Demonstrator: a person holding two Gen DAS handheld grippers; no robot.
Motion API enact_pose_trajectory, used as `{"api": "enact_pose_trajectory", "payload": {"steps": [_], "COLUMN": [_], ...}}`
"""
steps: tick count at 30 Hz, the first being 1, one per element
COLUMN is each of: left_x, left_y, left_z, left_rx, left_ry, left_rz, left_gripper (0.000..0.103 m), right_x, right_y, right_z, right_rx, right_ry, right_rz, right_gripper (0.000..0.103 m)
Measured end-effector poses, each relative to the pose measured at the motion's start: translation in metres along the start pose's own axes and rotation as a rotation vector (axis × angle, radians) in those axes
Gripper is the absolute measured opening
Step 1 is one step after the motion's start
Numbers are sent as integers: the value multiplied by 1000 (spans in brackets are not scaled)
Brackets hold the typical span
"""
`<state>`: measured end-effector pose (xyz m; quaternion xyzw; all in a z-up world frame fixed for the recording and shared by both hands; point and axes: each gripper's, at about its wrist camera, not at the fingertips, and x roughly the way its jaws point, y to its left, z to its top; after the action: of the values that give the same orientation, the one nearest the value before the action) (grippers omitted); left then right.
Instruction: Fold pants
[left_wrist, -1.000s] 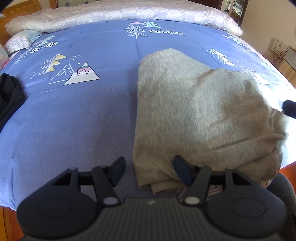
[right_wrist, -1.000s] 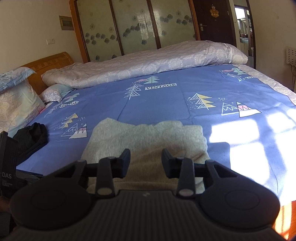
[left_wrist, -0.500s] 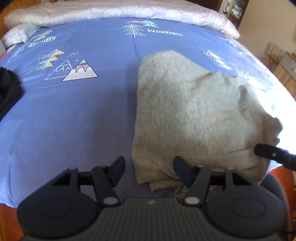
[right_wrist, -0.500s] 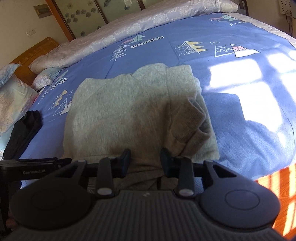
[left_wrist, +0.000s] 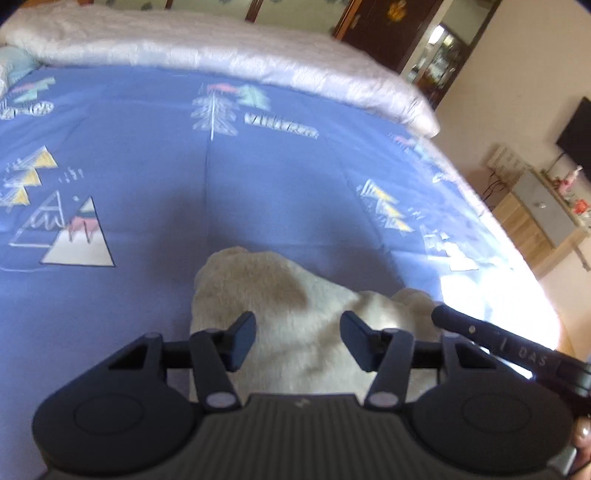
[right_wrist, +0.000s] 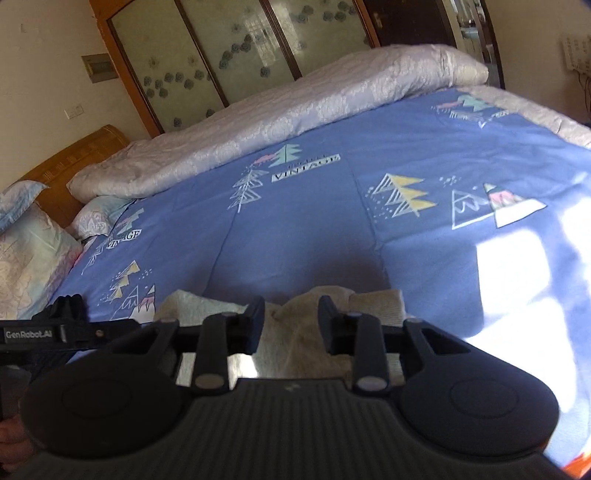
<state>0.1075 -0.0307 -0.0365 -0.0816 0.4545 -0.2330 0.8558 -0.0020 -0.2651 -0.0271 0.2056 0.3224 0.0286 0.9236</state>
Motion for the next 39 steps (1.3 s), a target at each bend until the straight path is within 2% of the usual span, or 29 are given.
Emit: {"api": "enact_pose_trajectory", "payload": {"steps": [1, 3, 4, 5, 6, 7, 10, 16, 17, 19, 20, 21, 22, 23, 25, 27, 30, 32, 35, 39], "left_x": [14, 36, 45, 54, 58, 57, 56, 45, 38, 19, 7, -2, -12, -21, -30, -29, -18, -9, -3, 12], "left_y": [3, 13, 19, 27, 35, 38, 25, 25, 26, 27, 28, 30, 34, 40, 54, 72, 94, 102, 103, 94], "left_z": [3, 3, 2, -1, -6, -11, -22, -20, -18, -18, -19, -20, -21, -24, -31, -35, -47, -54, -58, -64], "left_rx": [-9, -18, -23, -37, -60, -58, 45, 6, -13, -27, -24, -19, -20, -27, -62, -130, -249, -317, -345, -364], "left_ry": [15, 28, 41, 67, 77, 57, 33, 42, 38, 1, -24, -46, -61, -67, -43, 9, 100, 134, 136, 204], "left_rz": [36, 139, 192, 210, 210, 216, 263, 250, 235, 195, 183, 174, 159, 136, 72, -14, -135, -195, -255, -363], "left_gripper": [48, 49, 55, 64, 68, 74, 75, 76, 76, 74, 76, 77, 81, 84, 89, 90, 90, 90, 90, 90], "right_x": [9, 21, 24, 28, 30, 28, 20, 22, 19, 9, -1, -12, -24, -36, -51, -60, -57, -52, -42, -30], "right_y": [-3, -12, -20, -31, -42, -53, -63, -46, -47, -52, -52, -53, -54, -57, -69, -88, -120, -137, -149, -152], "right_z": [-1, -8, -13, -17, -21, -25, -30, -28, -26, -18, -17, -16, -16, -18, -21, -27, -39, -48, -56, -57], "right_rx": [16, 24, 28, 50, 87, 138, 210, 135, 143, 168, 169, 159, 147, 138, 152, 210, 364, 463, 559, 614], "right_ry": [24, 49, 58, 66, 71, 62, 42, 40, 50, 51, 39, 15, -11, -23, -8, 16, 86, 119, 149, 187], "right_rz": [-3, -80, -124, -139, -130, -97, -54, -101, -95, -65, -53, -43, -30, -15, 15, 36, 81, 150, 200, 270], "right_gripper": [29, 24, 21, 9, 0, 0, 0, 0, 0, 7, 24, 56, 67, 72, 73, 75, 75, 75, 75, 74]}}
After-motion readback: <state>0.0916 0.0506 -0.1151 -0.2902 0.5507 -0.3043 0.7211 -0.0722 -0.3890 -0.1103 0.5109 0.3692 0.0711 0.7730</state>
